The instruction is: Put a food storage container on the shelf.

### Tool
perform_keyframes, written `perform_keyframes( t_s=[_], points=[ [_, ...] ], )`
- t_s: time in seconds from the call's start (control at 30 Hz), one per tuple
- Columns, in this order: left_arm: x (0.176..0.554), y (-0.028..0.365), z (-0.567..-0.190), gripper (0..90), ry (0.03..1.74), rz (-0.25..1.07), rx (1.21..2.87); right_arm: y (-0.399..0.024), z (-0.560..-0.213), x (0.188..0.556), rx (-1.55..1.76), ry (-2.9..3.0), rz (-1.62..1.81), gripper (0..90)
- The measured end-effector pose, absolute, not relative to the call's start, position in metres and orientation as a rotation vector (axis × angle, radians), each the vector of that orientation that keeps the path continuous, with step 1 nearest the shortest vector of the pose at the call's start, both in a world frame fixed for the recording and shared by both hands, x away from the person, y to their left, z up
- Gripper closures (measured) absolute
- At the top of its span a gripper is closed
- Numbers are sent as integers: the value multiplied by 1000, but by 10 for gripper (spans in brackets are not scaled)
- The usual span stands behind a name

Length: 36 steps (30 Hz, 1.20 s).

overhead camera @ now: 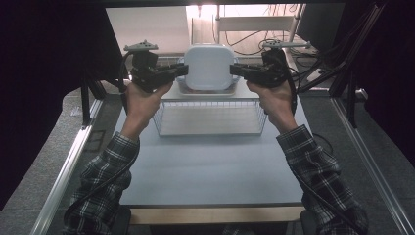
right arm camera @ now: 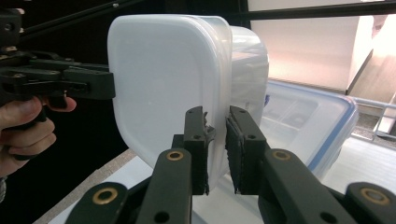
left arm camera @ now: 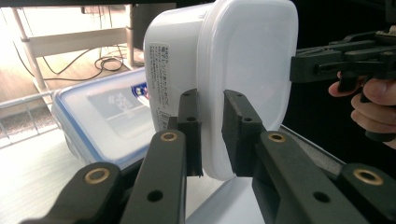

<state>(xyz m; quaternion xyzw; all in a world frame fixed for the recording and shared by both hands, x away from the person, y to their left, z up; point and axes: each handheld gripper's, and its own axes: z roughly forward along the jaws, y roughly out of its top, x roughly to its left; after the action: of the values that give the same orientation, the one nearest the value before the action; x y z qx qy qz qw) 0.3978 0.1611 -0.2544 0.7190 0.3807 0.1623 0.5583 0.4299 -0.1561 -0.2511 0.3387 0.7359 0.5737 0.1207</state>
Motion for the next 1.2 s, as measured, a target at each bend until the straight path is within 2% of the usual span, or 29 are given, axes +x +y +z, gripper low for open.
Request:
perform_keyframes(
  t_s=[0.57,0.77,1.2],
  points=[
    [427,158,-256,765,946,350,1700,-150,-246,454,1054,2123,1609,749],
    [434,157,-255,723,953,368,1710,-142,-241,457,1027,2119,1559,689],
    [451,154,-256,655,981,345,1709,-138,-240,471,1050,2124,1531,657]
  ],
)
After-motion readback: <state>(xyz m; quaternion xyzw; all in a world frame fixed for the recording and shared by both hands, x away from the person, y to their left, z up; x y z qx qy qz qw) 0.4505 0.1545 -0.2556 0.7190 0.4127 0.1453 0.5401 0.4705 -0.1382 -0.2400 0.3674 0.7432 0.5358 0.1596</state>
